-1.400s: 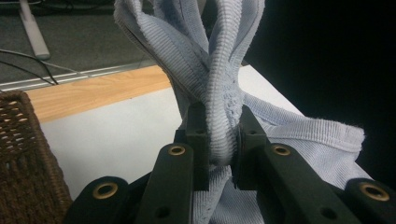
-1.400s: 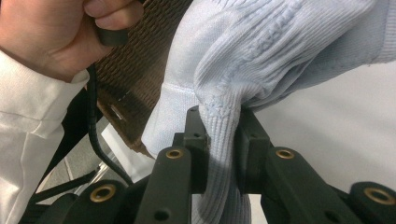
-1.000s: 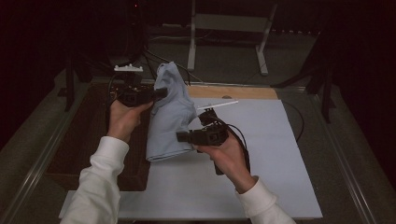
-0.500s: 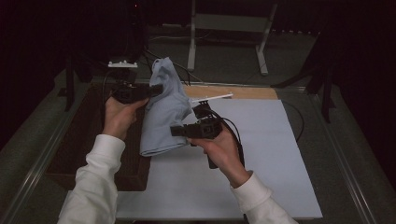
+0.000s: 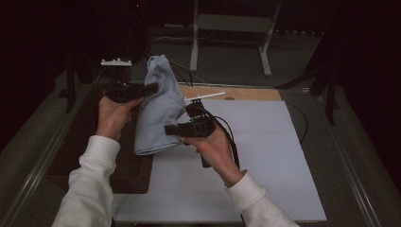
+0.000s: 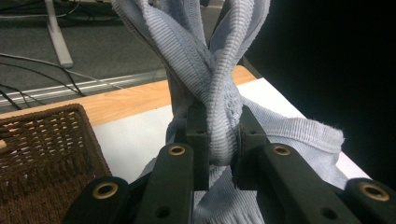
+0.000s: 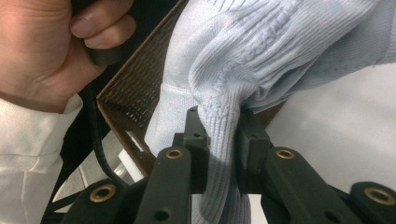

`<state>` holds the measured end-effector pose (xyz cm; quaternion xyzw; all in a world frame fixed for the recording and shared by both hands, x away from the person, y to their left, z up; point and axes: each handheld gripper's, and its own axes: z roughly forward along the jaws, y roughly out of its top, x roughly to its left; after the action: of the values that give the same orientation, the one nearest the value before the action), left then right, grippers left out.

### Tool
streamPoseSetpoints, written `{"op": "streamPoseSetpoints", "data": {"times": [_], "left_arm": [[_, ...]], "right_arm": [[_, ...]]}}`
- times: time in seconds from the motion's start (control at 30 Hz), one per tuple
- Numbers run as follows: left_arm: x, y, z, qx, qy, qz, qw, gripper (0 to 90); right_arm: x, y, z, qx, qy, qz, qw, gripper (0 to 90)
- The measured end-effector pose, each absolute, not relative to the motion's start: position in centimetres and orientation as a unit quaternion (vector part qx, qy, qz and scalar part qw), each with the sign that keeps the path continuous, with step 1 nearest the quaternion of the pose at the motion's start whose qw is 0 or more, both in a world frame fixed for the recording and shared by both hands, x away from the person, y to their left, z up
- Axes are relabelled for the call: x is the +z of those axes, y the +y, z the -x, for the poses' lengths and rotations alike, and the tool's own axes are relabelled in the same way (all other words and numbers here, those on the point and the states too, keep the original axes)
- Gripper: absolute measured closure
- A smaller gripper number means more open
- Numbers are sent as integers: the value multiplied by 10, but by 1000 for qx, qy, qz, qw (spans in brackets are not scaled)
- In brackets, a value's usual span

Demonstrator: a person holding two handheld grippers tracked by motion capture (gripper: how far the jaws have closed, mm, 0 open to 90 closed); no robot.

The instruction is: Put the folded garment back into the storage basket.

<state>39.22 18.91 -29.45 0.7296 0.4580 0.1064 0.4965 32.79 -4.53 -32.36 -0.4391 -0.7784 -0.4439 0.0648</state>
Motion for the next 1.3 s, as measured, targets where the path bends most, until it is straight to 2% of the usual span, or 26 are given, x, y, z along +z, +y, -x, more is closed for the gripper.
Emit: {"op": "streamPoseSetpoints", "data": {"times": [1.3], "left_arm": [[-304,228,-392,127,468,-733,477,804]], "right_arm": [[-335,20,-340,-433,-790,430,57,779]]}}
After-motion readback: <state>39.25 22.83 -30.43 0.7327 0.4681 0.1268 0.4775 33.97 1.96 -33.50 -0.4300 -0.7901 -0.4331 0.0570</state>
